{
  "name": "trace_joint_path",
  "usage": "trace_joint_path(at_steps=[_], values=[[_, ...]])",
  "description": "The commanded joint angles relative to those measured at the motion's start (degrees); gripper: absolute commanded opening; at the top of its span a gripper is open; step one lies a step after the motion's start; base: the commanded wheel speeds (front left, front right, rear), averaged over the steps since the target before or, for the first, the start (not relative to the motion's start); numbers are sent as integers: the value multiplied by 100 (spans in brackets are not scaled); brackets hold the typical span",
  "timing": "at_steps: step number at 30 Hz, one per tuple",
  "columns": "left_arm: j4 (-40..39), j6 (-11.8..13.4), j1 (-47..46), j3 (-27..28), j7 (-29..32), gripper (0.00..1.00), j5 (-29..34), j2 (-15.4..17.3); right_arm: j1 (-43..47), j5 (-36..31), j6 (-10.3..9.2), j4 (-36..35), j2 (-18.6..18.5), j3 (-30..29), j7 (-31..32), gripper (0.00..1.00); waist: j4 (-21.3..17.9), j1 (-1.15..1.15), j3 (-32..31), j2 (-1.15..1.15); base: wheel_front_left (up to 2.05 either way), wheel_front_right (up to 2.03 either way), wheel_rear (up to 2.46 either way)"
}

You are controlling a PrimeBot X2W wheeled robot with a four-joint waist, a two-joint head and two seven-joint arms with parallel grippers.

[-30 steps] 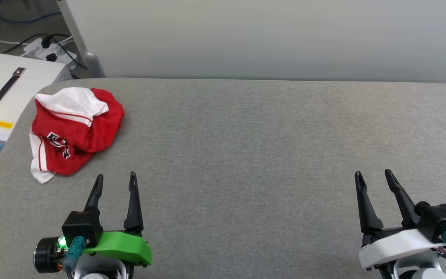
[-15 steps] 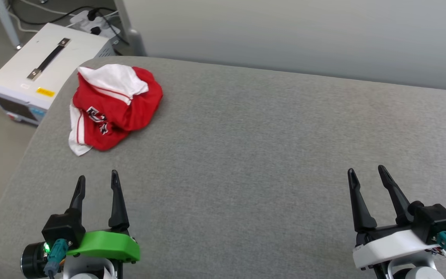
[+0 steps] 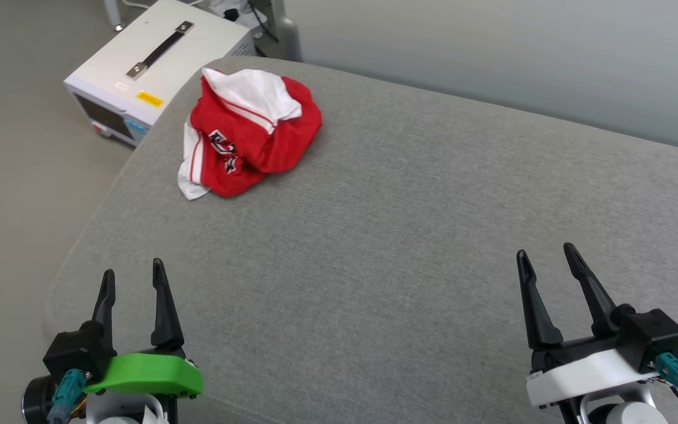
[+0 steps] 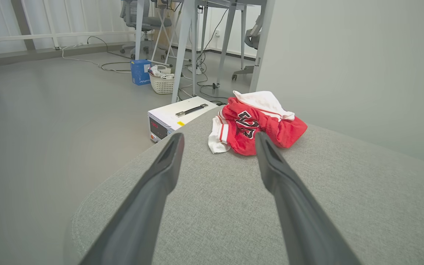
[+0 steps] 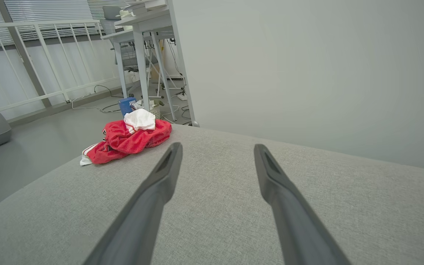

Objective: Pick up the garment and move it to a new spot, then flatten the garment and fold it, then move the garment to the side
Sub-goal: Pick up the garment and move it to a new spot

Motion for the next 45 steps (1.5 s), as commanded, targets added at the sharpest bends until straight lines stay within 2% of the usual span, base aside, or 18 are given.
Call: trace_joint_path(at_steps=[1, 6, 12, 16, 20, 22, 26, 30, 33, 36, 37, 40, 45], values=[[14, 1, -96, 26, -58, 100, -49, -21, -77, 18, -5, -46, -4, 22, -72, 100, 248, 0, 69, 0, 0, 0, 0], [96, -106, -172, 129, -116, 100, -124, -22, -110, 17, -5, -56, -4, 91, -129, 100, 357, 0, 159, 0, 0, 0, 0], [286, -560, -1010, 493, -147, 100, 65, 48, -298, -107, -5, -136, -4, 118, -160, 100, 207, 0, 464, 0, 0, 0, 0], [622, -780, -2000, 663, -147, 100, 62, 518, -487, -208, -5, -224, -54, 102, -160, 100, -22, 0, 792, 0, 0, 0, 0], [976, -848, -2889, 533, -135, 100, -27, 976, -661, -226, -5, -322, -201, 110, -160, 100, -263, 0, 1163, 0, 0, 0, 0], [1230, -863, -3348, 366, 16, 100, -21, 1342, -766, -232, -5, -395, -271, 97, -160, 100, -370, 0, 1372, 0, 0, 0, 0], [1625, -873, -4252, -93, 619, 100, -313, 1816, -944, -185, -5, -447, -416, 106, -160, 100, -532, 0, 1715, 0, 0, 0, 0], [1972, -875, -5052, -876, 1690, 100, -1082, 2247, -1136, -144, -5, -470, -595, 208, -160, 100, -676, 0, 2017, 0, 0, 0, 0], [2165, -875, -5485, -1479, 2834, 100, -1915, 2574, -1265, -123, -5, -483, -716, 289, -160, 100, -792, 0, 2197, 0, 0, 0, 0], [2336, -876, -5811, -1848, 3809, 100, -2552, 2837, -1356, -98, -5, -490, -804, 323, -160, 100, -886, 0, 2356, 0, 0, 0, 0], [2540, -876, -6035, -2229, 4647, 100, -2956, 3056, -1440, -79, -5, -475, -905, 386, -160, 100, -1006, 0, 2550, 0, 0, 0, 0], [2779, -876, -6187, -2559, 5230, 100, -3119, 3183, -1514, -60, -5, -447, -995, 417, -160, 100, -1099, 0, 2732, 0, 0, 0, 0], [3388, -876, -6295, -2760, 5578, 100, -3212, 3182, -1626, -33, -5, -427, -1074, 453, -160, 100, -1243, 0, 2980, 0, 0, 0, 0]])
